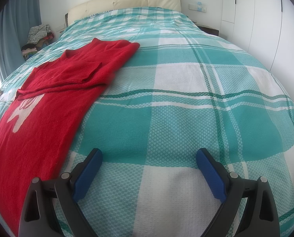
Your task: Fold small clothes
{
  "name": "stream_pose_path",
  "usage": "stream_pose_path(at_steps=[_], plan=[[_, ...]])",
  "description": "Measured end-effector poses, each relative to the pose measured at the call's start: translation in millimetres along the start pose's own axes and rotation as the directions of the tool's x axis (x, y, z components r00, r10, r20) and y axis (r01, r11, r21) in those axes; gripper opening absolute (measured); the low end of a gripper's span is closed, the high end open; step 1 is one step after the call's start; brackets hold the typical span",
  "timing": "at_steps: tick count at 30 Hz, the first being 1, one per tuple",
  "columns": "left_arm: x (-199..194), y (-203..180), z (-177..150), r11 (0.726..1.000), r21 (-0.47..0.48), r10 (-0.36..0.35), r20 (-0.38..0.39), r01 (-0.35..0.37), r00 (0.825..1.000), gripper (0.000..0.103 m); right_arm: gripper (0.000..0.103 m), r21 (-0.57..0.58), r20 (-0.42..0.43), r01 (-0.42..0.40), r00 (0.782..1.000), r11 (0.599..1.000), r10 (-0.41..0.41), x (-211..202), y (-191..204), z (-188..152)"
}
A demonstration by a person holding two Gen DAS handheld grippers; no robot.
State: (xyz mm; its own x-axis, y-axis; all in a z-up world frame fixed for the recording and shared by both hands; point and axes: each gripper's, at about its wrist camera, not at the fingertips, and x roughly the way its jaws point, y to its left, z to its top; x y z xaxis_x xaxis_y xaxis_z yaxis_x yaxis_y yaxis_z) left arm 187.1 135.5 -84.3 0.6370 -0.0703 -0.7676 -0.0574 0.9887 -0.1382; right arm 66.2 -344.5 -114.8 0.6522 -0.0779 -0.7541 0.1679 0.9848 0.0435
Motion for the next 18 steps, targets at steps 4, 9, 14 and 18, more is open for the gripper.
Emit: stream_pose_path(at_steps=[4,9,14,18], plan=[[0.3,0.2,0.1,1.000,-0.001,0.000,-0.001,0.000,1.000,0.098,0.095,0.000,0.000,0.000,1.000,1.000,0.000,0.0,0.0,0.0],[2.1,1.3,0.4,1.000,-0.005,0.002,-0.005,-0.002,1.000,0.098,0.095,0.000,0.000,0.000,1.000,1.000,0.000,0.0,0.0,0.0],[3.0,2.1,-0.7,1.000,-0.004,0.007,-0.011,-0.007,1.000,0.098,0.095,0.000,0.000,0.000,1.000,1.000,0.000,-0.1,0.1,0.0],[3.7,1.1,-1.5,1.000,0.000,0.012,-0.016,-0.012,1.000,0.098,0.096,0.000,0.000,0.000,1.000,1.000,0.000,-0.1,0.1,0.0]])
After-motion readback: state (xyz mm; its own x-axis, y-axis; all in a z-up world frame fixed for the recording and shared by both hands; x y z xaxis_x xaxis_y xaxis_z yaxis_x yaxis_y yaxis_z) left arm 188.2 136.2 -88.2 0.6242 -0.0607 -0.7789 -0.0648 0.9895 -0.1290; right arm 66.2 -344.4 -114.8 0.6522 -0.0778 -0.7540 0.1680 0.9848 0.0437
